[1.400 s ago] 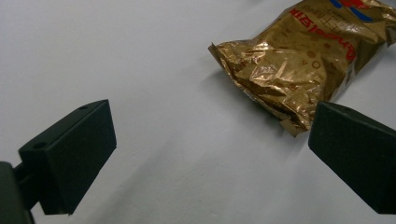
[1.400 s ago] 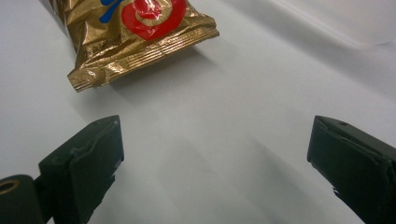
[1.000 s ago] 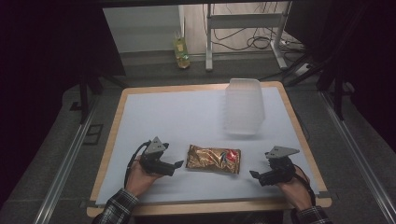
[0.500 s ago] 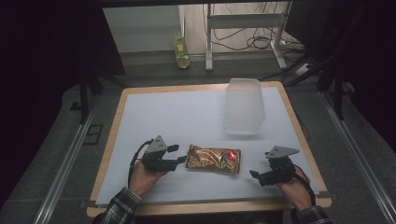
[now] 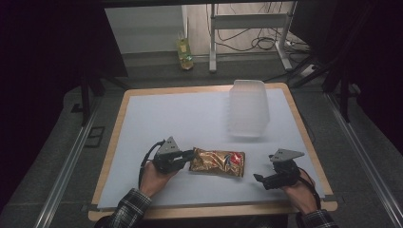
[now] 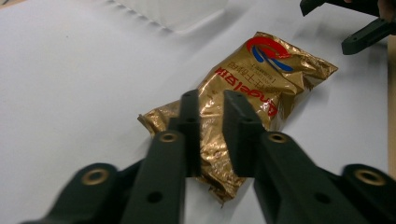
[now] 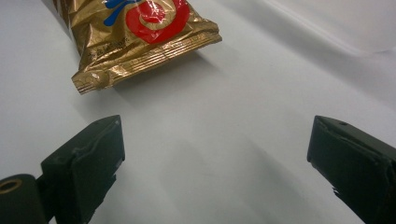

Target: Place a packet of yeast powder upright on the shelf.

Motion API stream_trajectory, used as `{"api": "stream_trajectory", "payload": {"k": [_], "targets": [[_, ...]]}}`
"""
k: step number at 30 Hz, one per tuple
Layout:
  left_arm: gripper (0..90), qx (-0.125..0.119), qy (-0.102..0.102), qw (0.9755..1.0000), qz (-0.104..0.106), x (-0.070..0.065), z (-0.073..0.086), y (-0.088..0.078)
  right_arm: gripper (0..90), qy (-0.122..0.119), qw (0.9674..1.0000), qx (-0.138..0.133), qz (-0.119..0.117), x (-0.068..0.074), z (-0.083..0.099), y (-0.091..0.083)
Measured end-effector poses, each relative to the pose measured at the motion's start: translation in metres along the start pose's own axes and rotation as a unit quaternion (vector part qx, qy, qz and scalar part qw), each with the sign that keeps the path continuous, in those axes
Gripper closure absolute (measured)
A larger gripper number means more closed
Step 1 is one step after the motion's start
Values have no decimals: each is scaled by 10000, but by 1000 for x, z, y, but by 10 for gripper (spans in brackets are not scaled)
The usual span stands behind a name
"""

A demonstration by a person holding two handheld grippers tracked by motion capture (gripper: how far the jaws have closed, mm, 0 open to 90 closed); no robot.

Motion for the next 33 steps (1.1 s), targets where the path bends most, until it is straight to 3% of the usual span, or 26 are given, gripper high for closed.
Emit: {"api": "stream_trajectory", "payload": {"k": [2, 13, 19, 22, 26, 29, 33], "targets": [[894, 50, 46, 10000, -12, 0, 0, 7, 43, -2, 10000, 7, 2, 0, 0, 0], [895, 212, 114, 9997, -35, 0, 5, 29, 43, -49, 10000, 0, -2, 2, -1, 1], [896, 371, 31, 9993, -2, 4, 14, 40, 43, -39, 10000, -15, 1, 1, -2, 1], [897, 411, -103, 9991, 68, 7, 16, 41, 44, -34, 10000, -10, 8, 1, -2, 1], [898, 478, -51, 9988, 68, 8, 18, 41, 44, -15, 10000, -14, 5, 1, -2, 0], [900, 487, -167, 9986, 153, 10, 20, 40, 44, -12, 10000, -24, 16, 1, -2, -1], [900, 525, -136, 9984, 131, 11, 22, 38, 44, 30, 10000, -35, 10, 1, -3, -3]]}}
Point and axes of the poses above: each handheld gripper's, and its own axes: y roughly forward along the jaws, z roughly out of its underside, x roughly to its left, the point moved 6 cm from there along y, roughly forward along the jaws, and after that the axes turned 3 degrees about x, right-handed, at the moved point
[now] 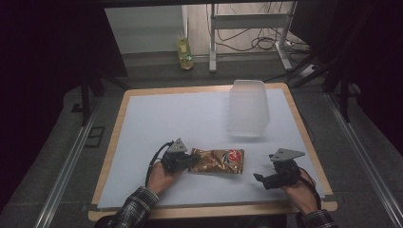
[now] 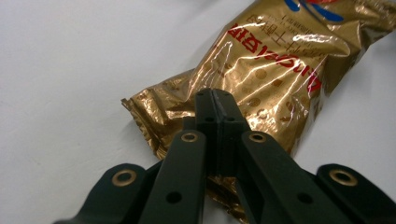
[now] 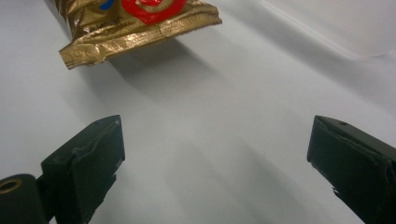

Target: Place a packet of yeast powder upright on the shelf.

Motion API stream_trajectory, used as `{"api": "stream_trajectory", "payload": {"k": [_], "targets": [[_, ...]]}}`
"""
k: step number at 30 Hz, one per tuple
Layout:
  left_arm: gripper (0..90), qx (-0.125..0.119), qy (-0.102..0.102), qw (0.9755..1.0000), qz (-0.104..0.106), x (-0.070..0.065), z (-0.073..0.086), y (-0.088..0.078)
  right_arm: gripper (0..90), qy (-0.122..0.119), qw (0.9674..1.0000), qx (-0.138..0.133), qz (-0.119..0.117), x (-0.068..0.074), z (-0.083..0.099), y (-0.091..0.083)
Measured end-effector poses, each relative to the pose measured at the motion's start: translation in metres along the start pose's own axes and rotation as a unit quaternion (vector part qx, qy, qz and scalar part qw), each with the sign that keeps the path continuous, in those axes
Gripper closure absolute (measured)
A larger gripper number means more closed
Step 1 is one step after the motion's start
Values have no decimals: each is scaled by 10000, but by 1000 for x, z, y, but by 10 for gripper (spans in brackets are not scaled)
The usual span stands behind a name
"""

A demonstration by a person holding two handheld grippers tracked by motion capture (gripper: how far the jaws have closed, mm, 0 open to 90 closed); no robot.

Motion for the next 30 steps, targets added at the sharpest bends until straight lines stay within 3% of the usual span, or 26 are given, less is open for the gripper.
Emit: {"api": "stream_trajectory", "payload": {"k": [11, 12, 13, 14, 15, 21, 30], "targets": [[900, 210, 211, 9994, -185, -1, 5, -4, 41, 159, 9998, 106, -61, 2, -1, -2], [900, 405, 300, 9981, -357, 0, 10, -4, 41, 158, 9998, 124, -88, 3, -1, -2], [900, 478, 347, 9974, -400, 2, 14, -3, 41, 156, 9997, 129, -116, 4, -2, -2], [900, 482, 224, 9980, -343, 2, 14, -4, 41, 170, 9997, 114, -144, 5, -3, -2], [900, 480, 301, 9978, -356, 3, 13, -3, 41, 186, 9996, 103, -187, 7, -4, -2], [899, 485, 279, 9980, -309, 4, 14, -4, 41, 201, 9992, 108, -336, 11, -7, 0], [899, 467, 258, 9981, -301, 4, 15, -4, 41, 467, 9961, 106, -734, 16, -15, 3]]}}
Point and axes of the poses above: each handheld gripper's, and its own axes: y roughly forward along the jaws, z roughly out of its underside, x roughly to its left, the point moved 6 cm from there along y, roughly forward along the jaws, and after that the axes turned 3 degrees about x, right-handed, at the moved point
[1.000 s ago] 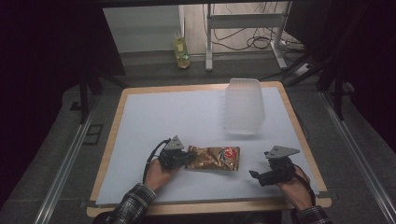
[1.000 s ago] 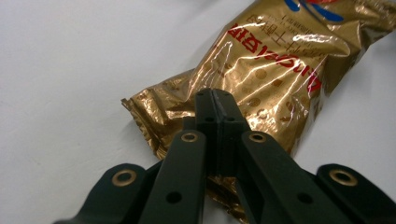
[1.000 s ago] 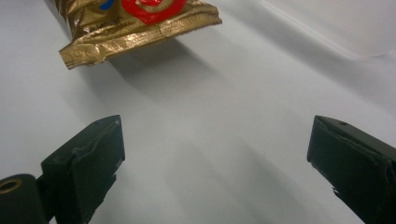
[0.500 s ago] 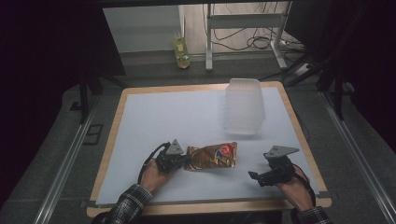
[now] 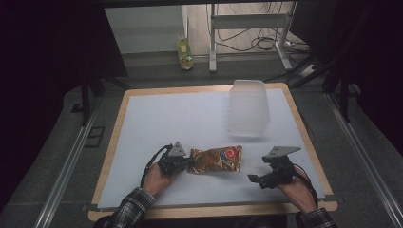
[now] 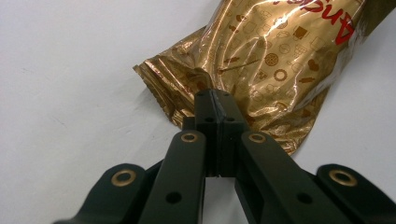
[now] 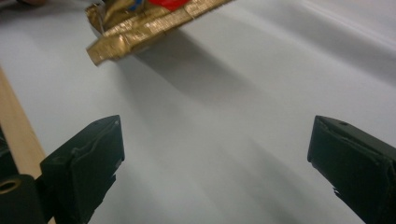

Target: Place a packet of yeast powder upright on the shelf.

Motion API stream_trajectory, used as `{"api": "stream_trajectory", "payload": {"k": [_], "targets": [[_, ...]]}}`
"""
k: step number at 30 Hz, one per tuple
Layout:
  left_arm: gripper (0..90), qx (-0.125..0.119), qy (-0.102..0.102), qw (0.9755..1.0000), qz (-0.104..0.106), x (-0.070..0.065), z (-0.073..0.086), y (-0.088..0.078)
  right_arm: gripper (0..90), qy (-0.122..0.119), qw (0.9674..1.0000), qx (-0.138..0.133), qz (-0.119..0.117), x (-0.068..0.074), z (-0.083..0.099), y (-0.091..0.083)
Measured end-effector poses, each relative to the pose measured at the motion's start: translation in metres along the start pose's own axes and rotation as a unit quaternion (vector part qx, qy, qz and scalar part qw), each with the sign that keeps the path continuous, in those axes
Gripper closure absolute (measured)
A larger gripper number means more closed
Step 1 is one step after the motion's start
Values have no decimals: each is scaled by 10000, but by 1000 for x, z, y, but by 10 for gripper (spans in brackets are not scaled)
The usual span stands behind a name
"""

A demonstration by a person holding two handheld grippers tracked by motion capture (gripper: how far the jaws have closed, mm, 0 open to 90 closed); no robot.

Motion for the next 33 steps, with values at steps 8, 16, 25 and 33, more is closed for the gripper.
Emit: {"api": "stream_trajectory", "payload": {"k": [8, 16, 25, 33], "targets": [[899, 2, -27, 10000, 26, 1, 0, 0, 41, 332, 9991, -1, -281, 7, -14, 6], [898, 2, -30, 10000, 26, 1, 0, 0, 37, 596, 9966, 180, -539, 11, -30, 19], [899, 4, -30, 10000, 15, 0, 0, 0, 121, 1050, 9911, 265, -775, 12, -47, 35], [899, 3, -55, 10000, 16, 0, 0, 0, 320, 1490, 9824, 185, -1113, 11, -58, 46]]}}
Point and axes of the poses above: each handheld gripper's, and its own axes: y roughly forward along the jaws, z roughly out of its underside, x roughly to its left, the point moved 6 cm from there along y, roughly forward along the jaws, and after that the axes turned 3 degrees about x, right-handed, at the moved point
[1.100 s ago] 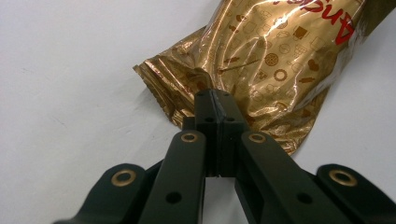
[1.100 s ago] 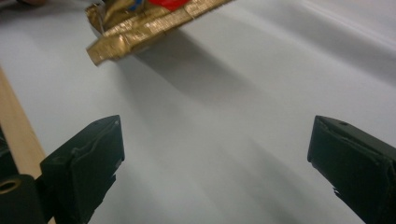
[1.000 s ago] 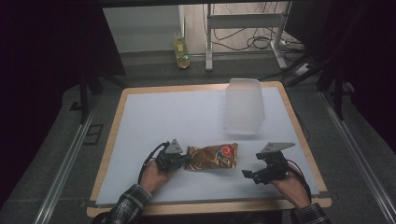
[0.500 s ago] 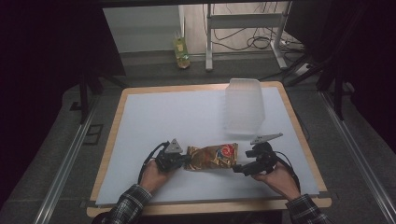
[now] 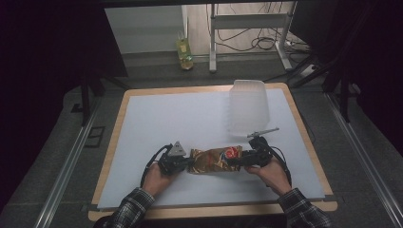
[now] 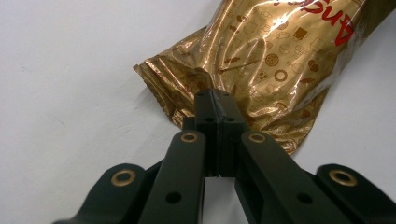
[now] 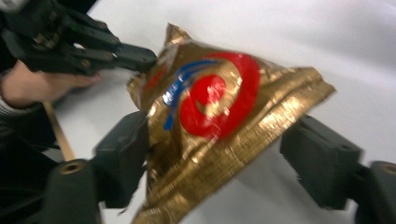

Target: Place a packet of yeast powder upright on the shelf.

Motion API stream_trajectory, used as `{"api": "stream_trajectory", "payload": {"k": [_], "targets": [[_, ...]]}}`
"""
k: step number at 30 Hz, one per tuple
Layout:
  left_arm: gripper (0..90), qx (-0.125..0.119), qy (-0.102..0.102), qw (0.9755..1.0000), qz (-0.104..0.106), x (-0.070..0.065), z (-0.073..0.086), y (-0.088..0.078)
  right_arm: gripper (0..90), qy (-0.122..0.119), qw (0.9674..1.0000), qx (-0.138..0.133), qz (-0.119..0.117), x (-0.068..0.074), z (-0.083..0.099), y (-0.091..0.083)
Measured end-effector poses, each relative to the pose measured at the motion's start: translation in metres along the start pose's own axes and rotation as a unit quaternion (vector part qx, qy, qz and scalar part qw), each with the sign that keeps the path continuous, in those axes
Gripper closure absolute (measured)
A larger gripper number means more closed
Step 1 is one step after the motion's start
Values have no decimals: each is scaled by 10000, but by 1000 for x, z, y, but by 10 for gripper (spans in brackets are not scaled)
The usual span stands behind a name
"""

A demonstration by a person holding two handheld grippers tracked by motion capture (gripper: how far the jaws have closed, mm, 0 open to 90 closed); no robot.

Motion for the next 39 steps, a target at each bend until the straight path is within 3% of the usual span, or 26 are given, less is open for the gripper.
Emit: {"api": "stream_trajectory", "payload": {"k": [6, 11, 16, 27, 39], "targets": [[898, 1, 13, 10000, -17, 0, 0, 0, 497, 355, 9991, -16, -230, 2, -2, 4], [896, 2, 37, 10000, -8, 0, 0, -1, 665, 447, 9981, -24, -420, 3, -3, 5], [855, -60, 11, 10000, -9, 1, 0, -7, 767, 430, 9975, -32, -569, 6, -5, 3], [674, -286, 114, 9994, -129, 0, -2, -21, 809, -270, 9987, -144, -410, 21, -17, -12], [326, -478, 207, 9982, -290, 2, -2, -24, 812, -977, 9951, -121, -98, 24, -27, -31]]}}
Point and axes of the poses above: each handheld gripper's, and its own axes: y roughly forward along the jaws, z roughly out of its underside, x roughly to its left, the point moved 6 cm from there along y, roughly forward along the jaws, and after that the axes turned 3 degrees about x, right-handed, at the moved point
